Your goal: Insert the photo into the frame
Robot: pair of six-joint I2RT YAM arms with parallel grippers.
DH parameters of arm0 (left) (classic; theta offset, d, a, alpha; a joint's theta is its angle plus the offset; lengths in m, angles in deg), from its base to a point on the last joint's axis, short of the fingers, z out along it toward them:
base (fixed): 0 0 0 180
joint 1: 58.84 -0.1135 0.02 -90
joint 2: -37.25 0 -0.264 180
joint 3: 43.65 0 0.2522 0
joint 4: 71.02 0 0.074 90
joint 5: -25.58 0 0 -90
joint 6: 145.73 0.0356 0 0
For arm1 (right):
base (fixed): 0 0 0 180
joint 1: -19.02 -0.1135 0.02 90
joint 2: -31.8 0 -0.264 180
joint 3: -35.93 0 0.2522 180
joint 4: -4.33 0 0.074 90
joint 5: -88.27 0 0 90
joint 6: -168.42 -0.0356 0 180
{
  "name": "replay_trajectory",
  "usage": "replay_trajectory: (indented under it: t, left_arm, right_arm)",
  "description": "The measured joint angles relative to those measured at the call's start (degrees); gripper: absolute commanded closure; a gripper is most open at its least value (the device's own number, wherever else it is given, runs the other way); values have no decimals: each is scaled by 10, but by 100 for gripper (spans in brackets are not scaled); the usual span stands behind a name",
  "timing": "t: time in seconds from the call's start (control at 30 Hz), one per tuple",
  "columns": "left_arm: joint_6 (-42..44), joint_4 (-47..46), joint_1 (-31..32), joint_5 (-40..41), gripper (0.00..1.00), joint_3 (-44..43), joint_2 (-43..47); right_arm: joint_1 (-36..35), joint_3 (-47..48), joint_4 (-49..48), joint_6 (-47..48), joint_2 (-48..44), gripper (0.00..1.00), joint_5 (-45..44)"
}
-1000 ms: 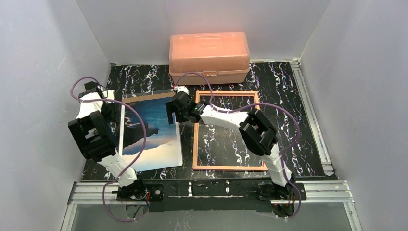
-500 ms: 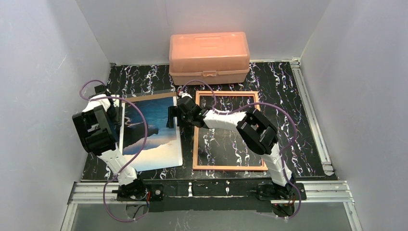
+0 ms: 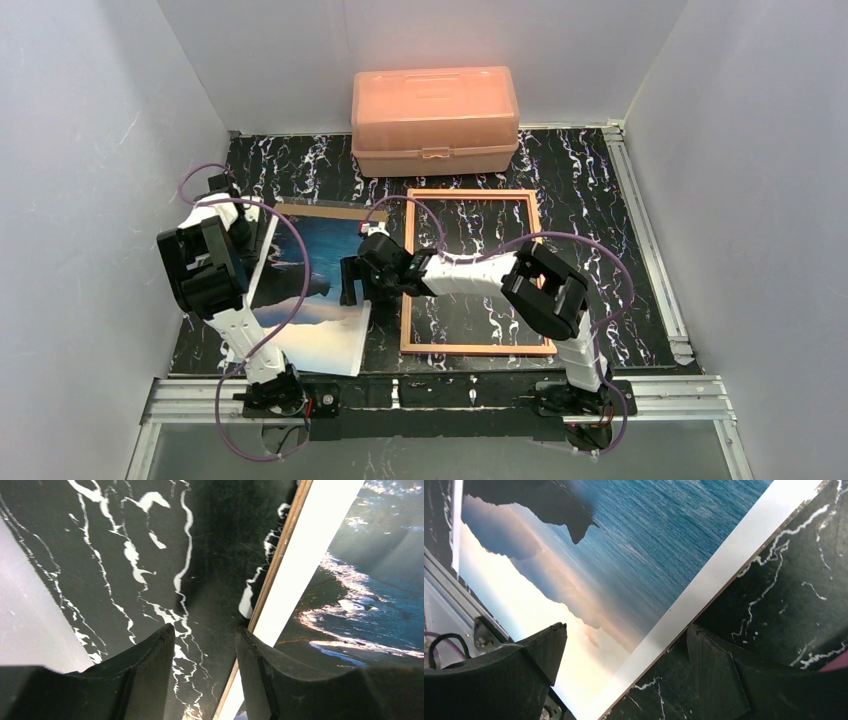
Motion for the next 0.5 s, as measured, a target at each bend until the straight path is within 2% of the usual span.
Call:
replay_trajectory:
  t: [0.13,0.27,0.5]
  left_arm:
    - [0,20,0,-28,52,-5,0]
    - [-1,64,-6,-67,51,-29,0]
    - [-7,88,-12,-102,51,-79,0]
  right_arm:
    - [14,16,47,23,-3,1,1]
    - [71,54,87,64,-2,1,-19]
    - [156,209,108,135,70,1,-65]
